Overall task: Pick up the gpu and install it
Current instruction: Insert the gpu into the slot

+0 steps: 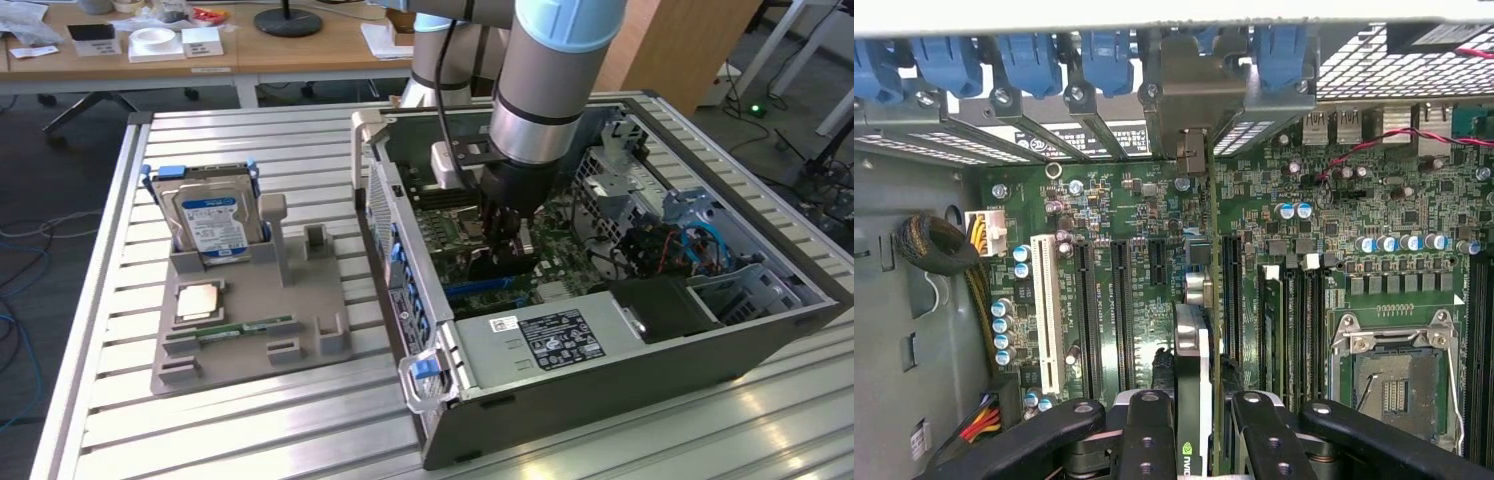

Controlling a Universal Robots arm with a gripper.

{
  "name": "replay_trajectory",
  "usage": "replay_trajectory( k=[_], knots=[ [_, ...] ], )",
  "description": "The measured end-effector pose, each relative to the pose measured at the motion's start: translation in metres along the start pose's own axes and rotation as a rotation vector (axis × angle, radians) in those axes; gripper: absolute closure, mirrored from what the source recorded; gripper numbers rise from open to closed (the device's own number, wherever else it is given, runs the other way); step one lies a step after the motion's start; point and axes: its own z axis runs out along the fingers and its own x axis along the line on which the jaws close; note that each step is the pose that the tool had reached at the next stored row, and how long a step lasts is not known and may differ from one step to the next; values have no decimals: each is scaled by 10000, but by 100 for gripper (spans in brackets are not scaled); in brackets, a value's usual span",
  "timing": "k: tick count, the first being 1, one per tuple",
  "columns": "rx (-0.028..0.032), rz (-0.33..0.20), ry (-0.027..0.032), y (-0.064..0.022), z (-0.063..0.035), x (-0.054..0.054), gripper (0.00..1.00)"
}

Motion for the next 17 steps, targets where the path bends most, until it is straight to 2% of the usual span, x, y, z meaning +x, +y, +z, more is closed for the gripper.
replay_trajectory(
  k=[6,11,12,17],
  knots=[
    [-3,-1,1,-10,1,-1,73],
    [-25,0,2,-10,1,-1,73],
    [-48,11,4,-10,1,-1,73],
    [-51,11,1,-10,9,0,73]
  ],
)
